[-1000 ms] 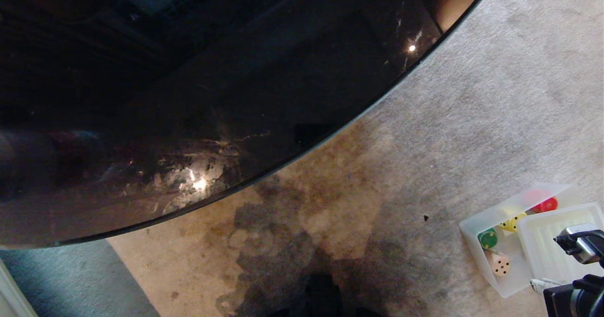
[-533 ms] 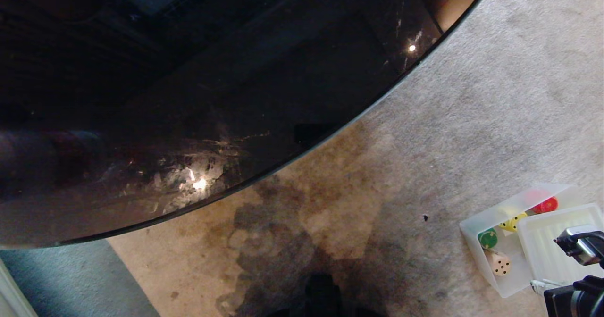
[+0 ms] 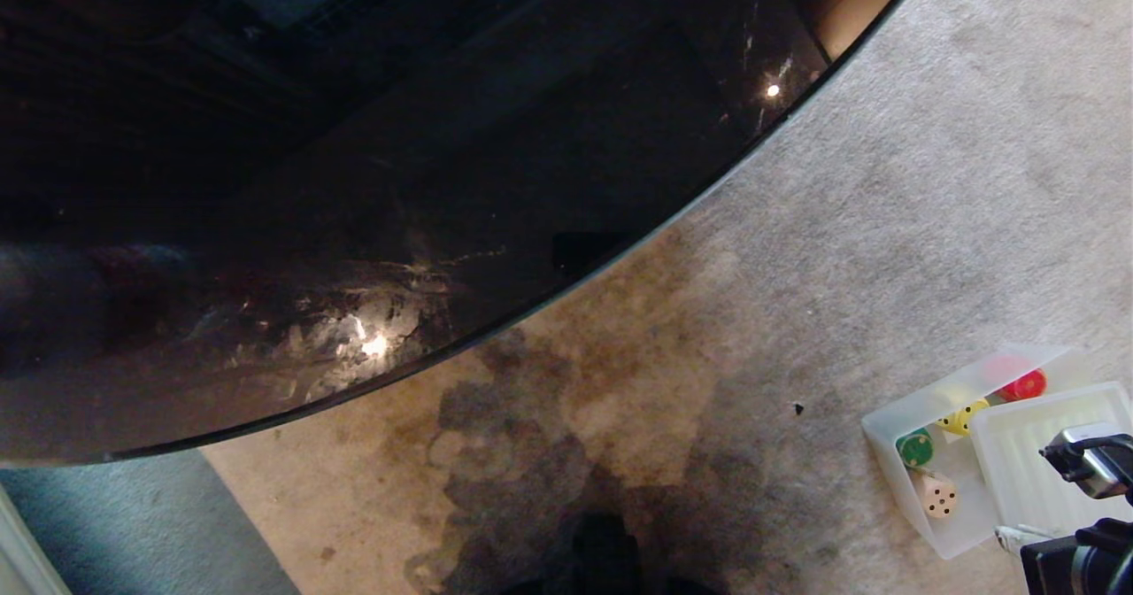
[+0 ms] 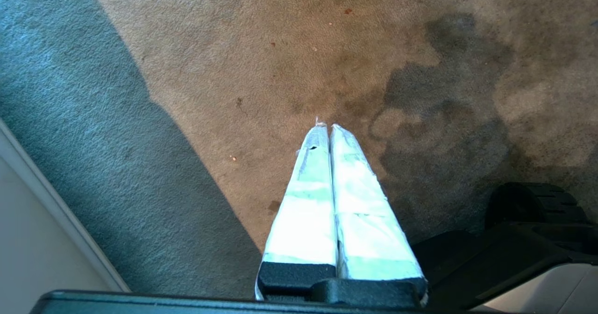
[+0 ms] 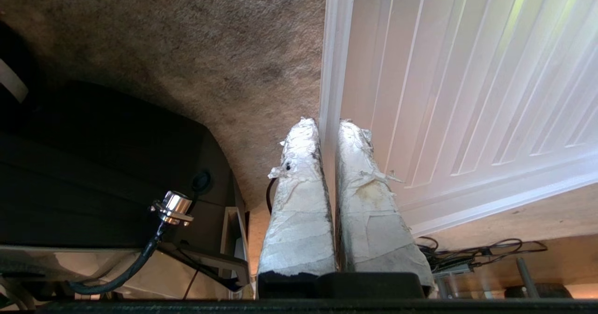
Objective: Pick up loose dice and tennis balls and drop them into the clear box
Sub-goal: Close the lid
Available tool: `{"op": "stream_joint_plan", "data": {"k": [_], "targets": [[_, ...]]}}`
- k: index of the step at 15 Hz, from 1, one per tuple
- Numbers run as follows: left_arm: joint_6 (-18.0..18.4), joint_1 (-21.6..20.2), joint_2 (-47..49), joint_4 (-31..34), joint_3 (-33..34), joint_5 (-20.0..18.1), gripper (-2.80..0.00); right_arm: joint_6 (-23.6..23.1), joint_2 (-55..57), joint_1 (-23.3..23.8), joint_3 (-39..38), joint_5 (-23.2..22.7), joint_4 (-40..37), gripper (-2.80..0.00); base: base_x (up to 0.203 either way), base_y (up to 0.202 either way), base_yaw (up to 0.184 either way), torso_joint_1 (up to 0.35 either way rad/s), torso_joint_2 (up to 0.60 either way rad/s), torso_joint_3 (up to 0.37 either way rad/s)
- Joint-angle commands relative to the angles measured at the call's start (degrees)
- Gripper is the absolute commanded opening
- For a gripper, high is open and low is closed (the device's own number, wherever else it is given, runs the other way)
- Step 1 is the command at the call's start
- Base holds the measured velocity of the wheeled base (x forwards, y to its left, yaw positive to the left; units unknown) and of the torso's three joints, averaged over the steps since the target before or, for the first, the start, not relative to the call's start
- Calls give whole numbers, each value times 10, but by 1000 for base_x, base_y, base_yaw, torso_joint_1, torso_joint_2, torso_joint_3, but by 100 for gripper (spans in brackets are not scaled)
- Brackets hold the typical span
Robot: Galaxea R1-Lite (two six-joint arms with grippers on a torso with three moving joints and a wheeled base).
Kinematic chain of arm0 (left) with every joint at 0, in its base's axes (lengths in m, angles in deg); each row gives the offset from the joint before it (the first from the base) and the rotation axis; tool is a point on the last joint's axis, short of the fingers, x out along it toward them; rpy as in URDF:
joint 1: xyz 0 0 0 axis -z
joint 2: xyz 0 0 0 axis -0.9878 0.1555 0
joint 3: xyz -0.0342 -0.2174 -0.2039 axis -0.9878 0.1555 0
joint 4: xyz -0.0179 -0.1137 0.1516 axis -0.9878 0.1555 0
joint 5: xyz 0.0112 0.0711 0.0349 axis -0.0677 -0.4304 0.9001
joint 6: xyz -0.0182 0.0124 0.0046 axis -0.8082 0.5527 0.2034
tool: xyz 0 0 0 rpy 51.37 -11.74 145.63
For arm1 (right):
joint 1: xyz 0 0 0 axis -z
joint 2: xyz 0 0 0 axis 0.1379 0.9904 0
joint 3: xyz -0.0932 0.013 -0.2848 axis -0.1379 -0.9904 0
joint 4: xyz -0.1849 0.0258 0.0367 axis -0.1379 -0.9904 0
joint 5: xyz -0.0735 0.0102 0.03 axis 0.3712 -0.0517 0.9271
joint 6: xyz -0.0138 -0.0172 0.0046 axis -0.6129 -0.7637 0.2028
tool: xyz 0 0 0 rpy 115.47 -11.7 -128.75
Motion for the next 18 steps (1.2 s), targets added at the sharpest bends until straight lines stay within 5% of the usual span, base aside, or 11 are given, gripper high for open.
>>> {"op": "stream_joint_plan", "data": {"k": [1, 18], "targets": [[0, 0, 0, 0, 0, 0, -280, 0, 0, 0, 0, 0, 1, -280, 0, 0, 0, 0, 0, 0], [-1, 0, 0, 0, 0, 0, -280, 0, -3, -1, -4, 0, 1, -280, 0, 0, 0, 0, 0, 0]]}}
